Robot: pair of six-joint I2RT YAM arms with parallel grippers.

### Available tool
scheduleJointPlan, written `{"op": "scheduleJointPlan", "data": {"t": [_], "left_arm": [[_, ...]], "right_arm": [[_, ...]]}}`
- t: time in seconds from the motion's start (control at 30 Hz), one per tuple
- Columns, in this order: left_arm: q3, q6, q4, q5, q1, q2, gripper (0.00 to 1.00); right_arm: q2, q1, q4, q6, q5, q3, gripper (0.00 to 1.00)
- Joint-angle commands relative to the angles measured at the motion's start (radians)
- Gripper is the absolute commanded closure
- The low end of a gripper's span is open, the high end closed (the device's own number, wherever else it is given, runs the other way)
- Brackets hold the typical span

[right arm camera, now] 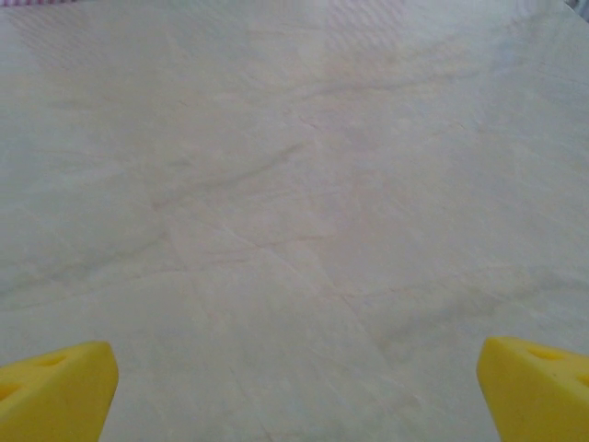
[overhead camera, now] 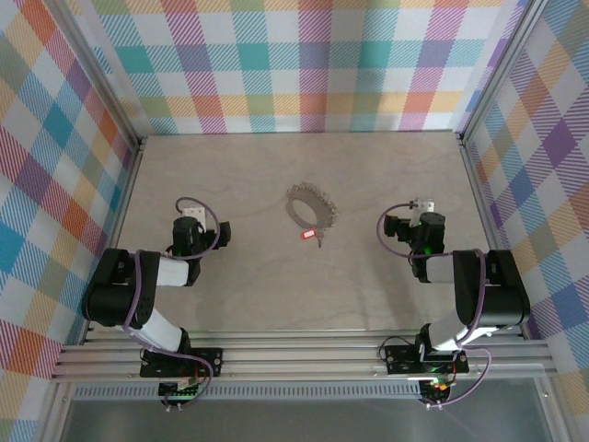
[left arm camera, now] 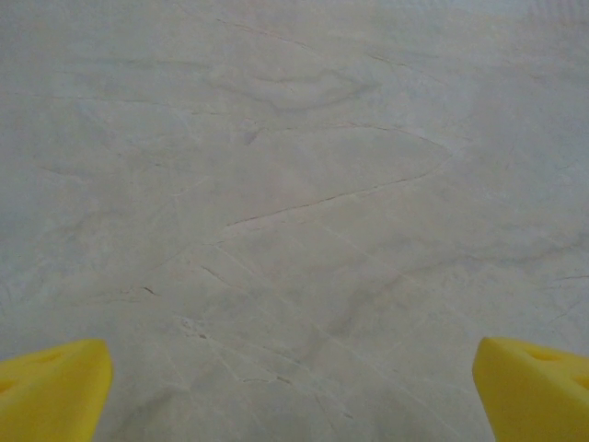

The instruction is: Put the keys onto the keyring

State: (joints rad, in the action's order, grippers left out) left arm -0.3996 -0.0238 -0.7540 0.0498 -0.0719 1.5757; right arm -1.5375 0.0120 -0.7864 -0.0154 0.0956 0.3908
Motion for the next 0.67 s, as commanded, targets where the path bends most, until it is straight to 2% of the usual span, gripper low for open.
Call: {"op": "scheduleJointPlan", "data": {"t": [0.0, 0.63], "left_arm": [[-0.035, -0.009, -0.032, -0.03, 0.021, -0.005, 0.0], [-0.038, -0.007, -0.028, -0.031, 0.026, -0.002, 0.0]], "right_arm": [[-0.001, -0.007, -0.035, -0.015, -0.067, 0.024, 0.0], [0.003, -0.004, -0.042, 0.005, -0.103, 0.02, 0.0]]}}
